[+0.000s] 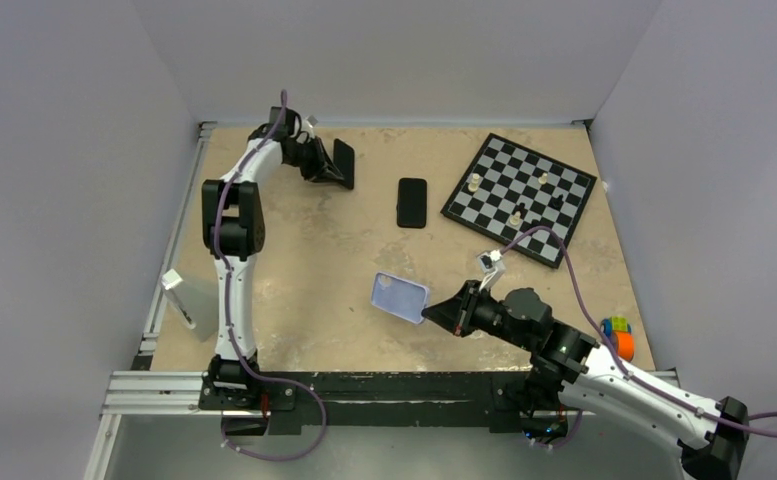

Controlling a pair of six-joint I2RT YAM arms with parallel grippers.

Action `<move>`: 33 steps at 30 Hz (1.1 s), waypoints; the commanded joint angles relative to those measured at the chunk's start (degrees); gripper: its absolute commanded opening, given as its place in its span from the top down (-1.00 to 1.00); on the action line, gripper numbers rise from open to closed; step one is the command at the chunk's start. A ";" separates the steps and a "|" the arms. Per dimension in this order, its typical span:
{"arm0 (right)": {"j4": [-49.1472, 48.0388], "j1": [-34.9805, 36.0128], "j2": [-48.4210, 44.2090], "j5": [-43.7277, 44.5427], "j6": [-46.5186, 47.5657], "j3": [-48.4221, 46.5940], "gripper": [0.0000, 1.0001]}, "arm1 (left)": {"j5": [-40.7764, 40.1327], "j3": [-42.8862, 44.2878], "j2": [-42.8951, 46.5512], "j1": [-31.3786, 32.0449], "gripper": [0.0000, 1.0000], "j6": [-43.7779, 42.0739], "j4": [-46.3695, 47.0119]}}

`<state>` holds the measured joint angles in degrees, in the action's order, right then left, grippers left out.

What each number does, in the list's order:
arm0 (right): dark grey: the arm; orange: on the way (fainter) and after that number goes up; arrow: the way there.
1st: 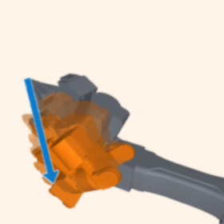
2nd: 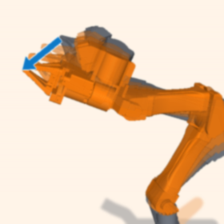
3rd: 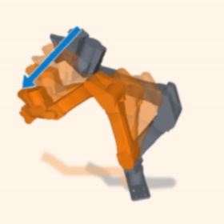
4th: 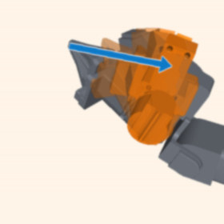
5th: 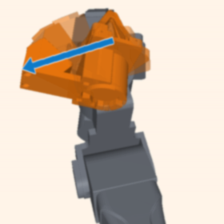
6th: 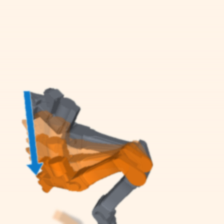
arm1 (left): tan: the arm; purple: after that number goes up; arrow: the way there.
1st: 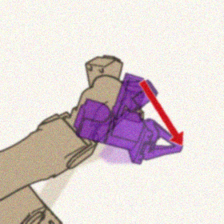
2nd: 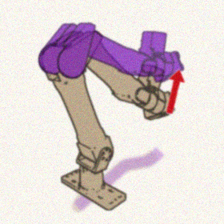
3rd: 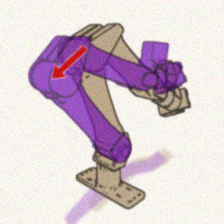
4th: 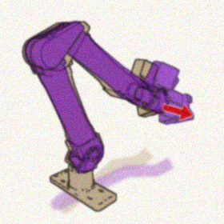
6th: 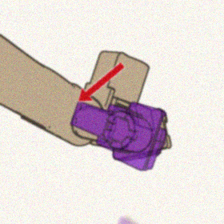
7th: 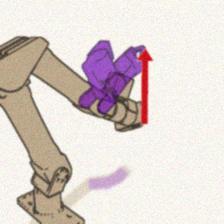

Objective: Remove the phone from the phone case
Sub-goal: Place the phone at the center of the board, then place the phone case at the center of the board.

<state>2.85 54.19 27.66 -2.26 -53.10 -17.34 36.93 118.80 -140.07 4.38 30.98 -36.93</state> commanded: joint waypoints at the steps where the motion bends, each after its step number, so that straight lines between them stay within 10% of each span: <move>1: -1.18 -0.32 -0.60 0.87 -1.03 -0.50 1.00 | -0.37 2.93 0.17 -0.43 0.54 1.09 -1.89; 6: -1.11 -0.32 -0.92 0.75 -1.30 -0.68 1.00 | -3.05 5.26 0.42 -0.43 0.08 -1.72 -4.98; 16: -2.24 -0.30 3.10 -0.56 -1.13 -0.89 1.00 | -20.25 8.20 10.90 -0.47 -0.01 -9.78 -13.82; 27: -37.11 -0.07 27.00 -20.78 -7.12 2.49 1.00 | -11.32 -34.43 50.66 10.57 -0.11 -3.74 10.26; 33: -47.74 0.13 37.84 -24.16 -10.04 3.70 1.00 | -12.56 -40.51 60.36 13.61 -0.11 -9.43 9.16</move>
<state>-29.50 54.08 62.24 -21.15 -59.92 -13.74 25.39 81.82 -82.17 18.65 24.93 -30.41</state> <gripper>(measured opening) 0.025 0.555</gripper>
